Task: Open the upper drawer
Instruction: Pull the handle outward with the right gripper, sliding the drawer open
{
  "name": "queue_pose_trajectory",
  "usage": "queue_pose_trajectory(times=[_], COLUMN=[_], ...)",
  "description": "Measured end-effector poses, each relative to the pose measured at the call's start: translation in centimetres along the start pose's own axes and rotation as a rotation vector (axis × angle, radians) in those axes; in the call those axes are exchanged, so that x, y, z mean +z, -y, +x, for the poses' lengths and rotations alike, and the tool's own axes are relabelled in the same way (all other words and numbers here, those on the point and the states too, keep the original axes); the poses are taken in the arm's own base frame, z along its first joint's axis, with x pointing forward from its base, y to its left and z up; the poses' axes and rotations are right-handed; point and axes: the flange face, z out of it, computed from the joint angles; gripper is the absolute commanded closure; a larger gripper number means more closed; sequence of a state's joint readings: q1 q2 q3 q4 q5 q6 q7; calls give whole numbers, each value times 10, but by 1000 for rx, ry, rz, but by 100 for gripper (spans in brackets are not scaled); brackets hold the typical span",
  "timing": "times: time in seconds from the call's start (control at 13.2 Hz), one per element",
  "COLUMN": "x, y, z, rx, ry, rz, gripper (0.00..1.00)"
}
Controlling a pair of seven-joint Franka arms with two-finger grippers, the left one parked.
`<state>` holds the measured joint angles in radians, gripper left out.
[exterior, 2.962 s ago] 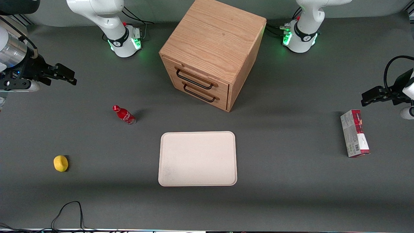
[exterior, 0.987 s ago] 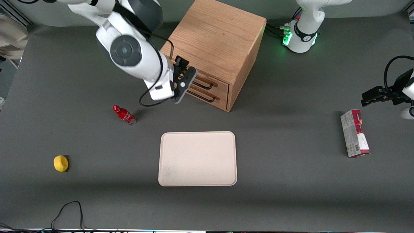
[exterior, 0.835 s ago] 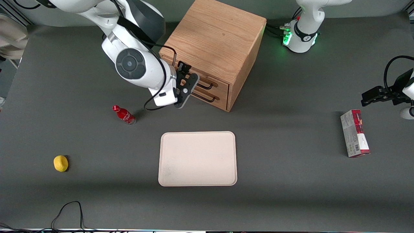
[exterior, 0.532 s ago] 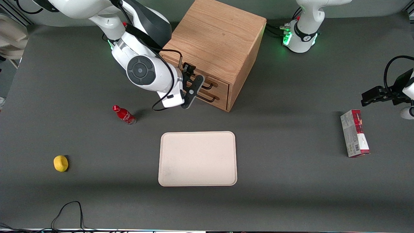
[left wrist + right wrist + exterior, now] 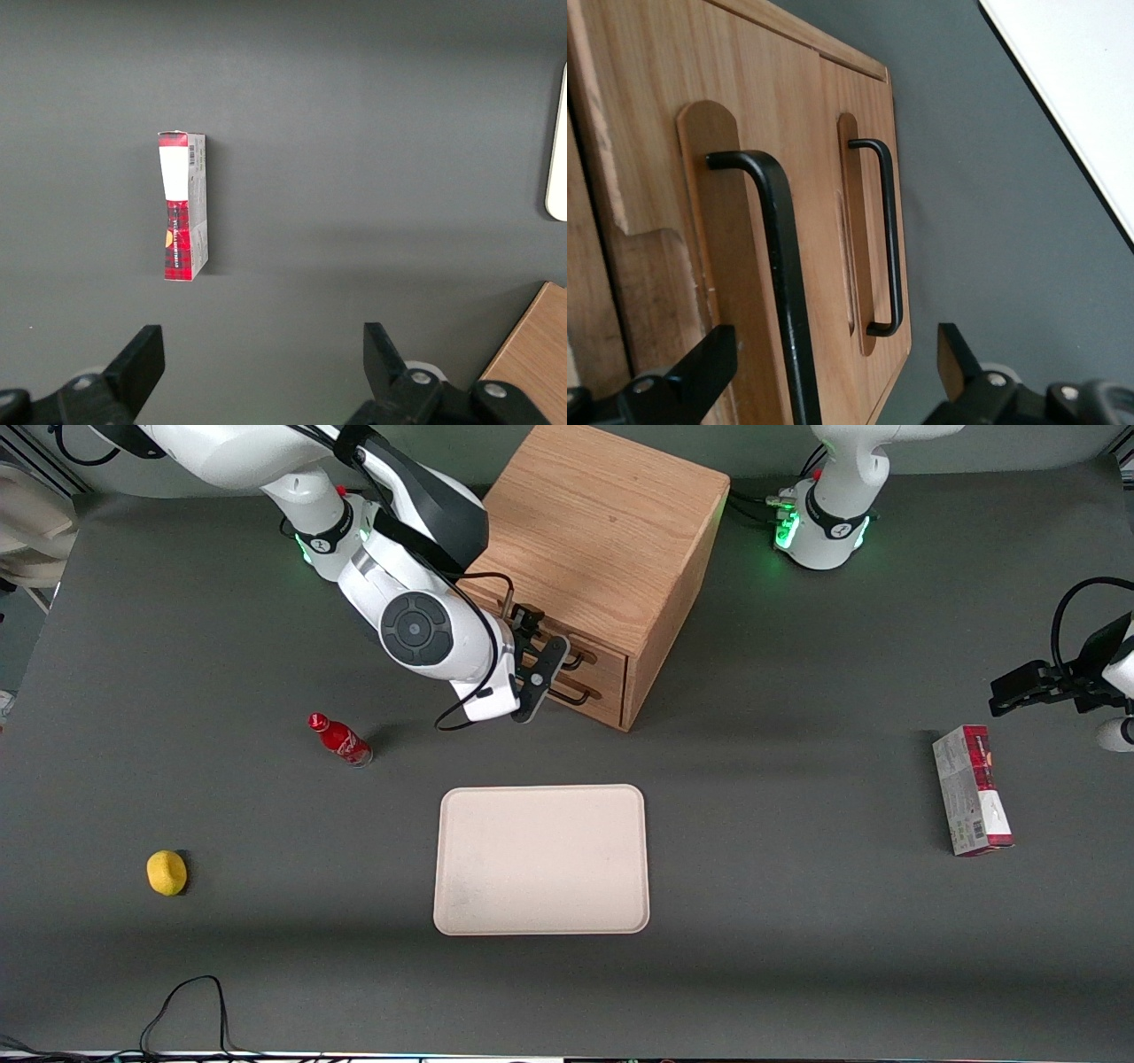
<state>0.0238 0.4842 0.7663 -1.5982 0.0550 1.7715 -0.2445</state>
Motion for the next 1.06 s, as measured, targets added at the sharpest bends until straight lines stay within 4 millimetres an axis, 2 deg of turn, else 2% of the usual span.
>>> queue_pose_trajectory(times=[0.3, 0.68, 0.91, 1.06], x=[11, 12, 11, 3], y=[-8, -16, -32, -46], z=[-3, -2, -3, -3], rx=[-44, -69, -65, -48], ry=[15, 12, 5, -10], rz=[-30, -101, -144, -155], gripper=[0, 0, 0, 0])
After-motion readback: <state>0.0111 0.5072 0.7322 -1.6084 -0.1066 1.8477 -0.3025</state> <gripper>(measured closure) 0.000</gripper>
